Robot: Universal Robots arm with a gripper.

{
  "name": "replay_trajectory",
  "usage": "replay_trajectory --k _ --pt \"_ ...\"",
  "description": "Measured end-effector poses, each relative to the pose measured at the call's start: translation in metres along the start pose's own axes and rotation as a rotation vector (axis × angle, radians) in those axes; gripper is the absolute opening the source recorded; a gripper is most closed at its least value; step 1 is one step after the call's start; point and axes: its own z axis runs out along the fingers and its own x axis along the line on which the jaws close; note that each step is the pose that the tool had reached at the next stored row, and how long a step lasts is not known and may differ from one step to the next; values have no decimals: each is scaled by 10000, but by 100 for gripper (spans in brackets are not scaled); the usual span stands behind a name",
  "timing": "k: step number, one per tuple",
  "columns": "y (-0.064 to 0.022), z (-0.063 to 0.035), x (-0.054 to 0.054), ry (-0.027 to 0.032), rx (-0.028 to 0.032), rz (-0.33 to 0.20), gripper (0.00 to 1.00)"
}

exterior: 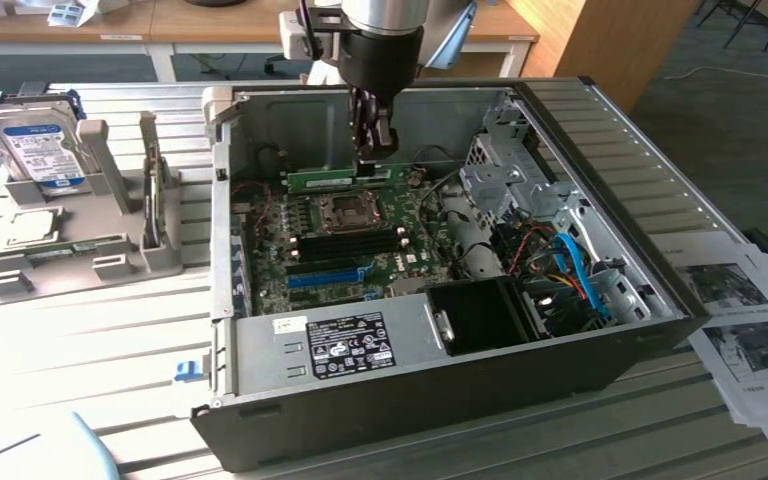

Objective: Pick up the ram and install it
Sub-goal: 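Insert the ram into the slot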

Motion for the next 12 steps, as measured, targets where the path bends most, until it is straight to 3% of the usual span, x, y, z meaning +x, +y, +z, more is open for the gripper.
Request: replay_trajectory --k 12 --pt "-1 49 0 -1 1 0 11"
